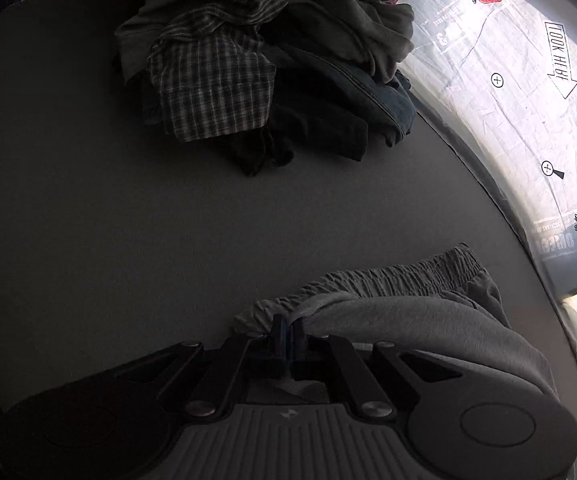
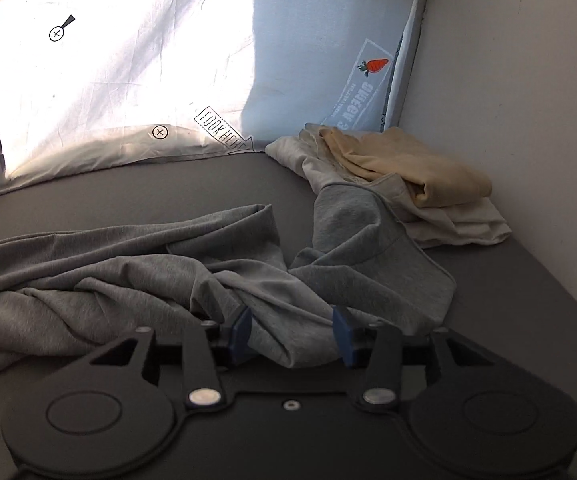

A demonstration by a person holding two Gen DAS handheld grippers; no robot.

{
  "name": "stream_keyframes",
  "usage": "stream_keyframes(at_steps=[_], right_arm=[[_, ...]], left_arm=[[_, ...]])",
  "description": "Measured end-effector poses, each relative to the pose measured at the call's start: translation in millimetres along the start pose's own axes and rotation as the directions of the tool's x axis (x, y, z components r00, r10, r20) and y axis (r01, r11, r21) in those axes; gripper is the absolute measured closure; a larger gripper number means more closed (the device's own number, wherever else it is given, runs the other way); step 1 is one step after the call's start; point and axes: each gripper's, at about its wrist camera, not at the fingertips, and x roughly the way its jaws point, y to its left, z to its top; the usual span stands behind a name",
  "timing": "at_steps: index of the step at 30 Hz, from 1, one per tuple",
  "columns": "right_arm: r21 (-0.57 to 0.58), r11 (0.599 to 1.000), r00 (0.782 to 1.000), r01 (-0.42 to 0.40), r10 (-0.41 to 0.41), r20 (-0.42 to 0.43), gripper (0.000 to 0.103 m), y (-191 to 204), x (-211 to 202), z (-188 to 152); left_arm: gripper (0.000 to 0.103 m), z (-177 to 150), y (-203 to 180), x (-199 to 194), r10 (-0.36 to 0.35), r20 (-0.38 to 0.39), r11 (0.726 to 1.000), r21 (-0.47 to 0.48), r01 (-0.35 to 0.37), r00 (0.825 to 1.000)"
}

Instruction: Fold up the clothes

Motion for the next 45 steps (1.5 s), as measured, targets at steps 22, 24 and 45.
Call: stream_keyframes(at_steps=[22,24,45], right_arm=[[0.615,0.752,0.924,-0.237,0.371,-0.096,0.043,8,136,84],[0.667,0.711,0.919,-0.222,0.381,-0.1,0.049,6,148,85],[0.576,0.749,0.934,-0.328,0.35,0.078,0.101,-20,122,129]], left_arm=[[0.091,-11,-9,21,0.043,-0.078,0.999,0.011,-0.042,0.996],[0.091,-11,-11,22,0.05,-0.077,0.999,0.017,-0.049,0.996],[0.091,-7,-1,26,0.009,-0.1,0.998,-0.06,-0.015,0.995]])
